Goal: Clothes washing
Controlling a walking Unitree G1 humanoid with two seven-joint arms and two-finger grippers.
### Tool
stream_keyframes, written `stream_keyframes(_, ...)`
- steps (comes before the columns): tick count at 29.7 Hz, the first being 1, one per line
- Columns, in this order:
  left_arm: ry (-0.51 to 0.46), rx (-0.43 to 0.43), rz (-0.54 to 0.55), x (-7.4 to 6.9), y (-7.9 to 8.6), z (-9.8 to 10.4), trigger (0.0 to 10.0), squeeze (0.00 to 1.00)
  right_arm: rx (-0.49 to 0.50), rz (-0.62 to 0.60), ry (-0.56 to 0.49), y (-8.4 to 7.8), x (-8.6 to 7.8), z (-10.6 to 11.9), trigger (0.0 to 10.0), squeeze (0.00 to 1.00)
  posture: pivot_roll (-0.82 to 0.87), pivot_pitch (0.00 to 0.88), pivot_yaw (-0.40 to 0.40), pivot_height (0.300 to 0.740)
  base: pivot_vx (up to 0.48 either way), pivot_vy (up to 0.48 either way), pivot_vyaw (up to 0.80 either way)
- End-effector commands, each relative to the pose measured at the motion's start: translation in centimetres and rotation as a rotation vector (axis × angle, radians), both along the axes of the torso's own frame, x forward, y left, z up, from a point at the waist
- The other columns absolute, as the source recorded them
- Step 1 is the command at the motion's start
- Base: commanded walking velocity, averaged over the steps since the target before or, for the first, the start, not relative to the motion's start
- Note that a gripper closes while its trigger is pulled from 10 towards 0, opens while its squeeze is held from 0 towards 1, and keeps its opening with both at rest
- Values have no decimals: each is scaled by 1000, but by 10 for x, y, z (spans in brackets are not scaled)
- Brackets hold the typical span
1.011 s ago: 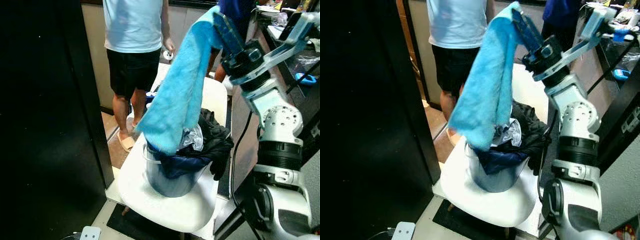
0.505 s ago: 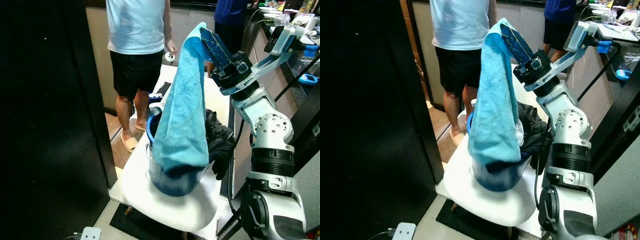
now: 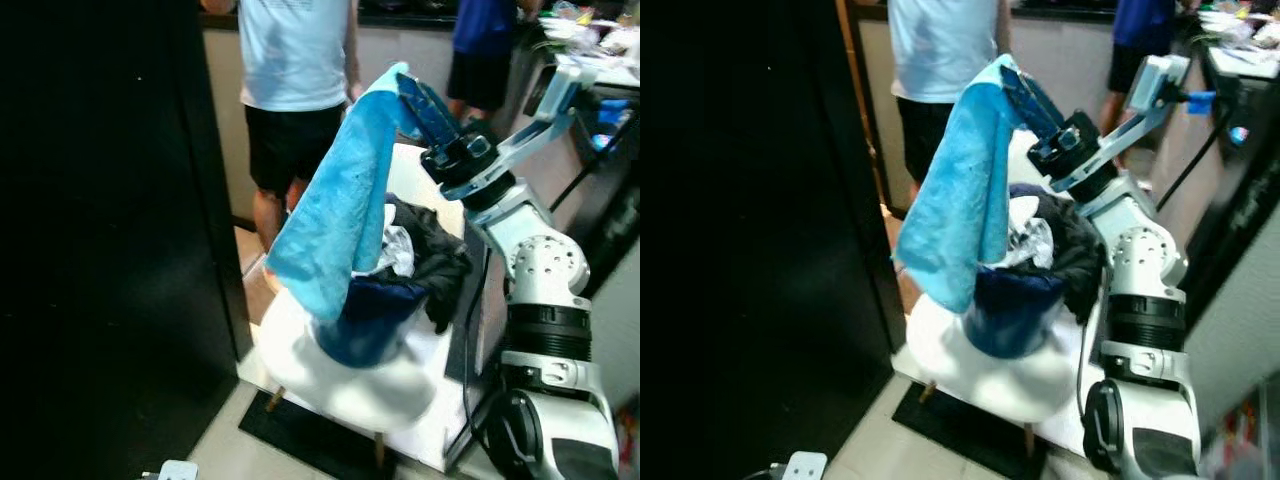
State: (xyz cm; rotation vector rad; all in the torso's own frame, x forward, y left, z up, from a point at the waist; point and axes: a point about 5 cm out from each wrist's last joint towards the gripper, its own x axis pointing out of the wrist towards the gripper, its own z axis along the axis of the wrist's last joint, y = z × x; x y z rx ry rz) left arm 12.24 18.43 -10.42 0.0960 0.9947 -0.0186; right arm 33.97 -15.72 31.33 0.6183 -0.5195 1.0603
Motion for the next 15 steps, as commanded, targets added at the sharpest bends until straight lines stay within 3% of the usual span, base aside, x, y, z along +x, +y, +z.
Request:
stream_keyframes(1,65,-12,-21,-16,-4,-6,10000,0,-14,1,24,8,3,-4,0,0,140,0,-45,740,0,0,-800)
stream_keyframes(5,65,-11,-20,-16,-4,-6,10000,0,-18,-24,43,8,6,-4,0,0,141,0,-46,740,0,0,-800)
stream_keyframes(9,67,-10,-21,-16,-3,-6,10000,0,34,-159,95,-3,19,8,0,0,142,0,-44,740,0,0,-800)
stream_keyframes(15,69,-10,-21,-17,-3,-6,10000,0,58,-212,108,-7,22,16,0,0,143,0,-44,740,0,0,-800)
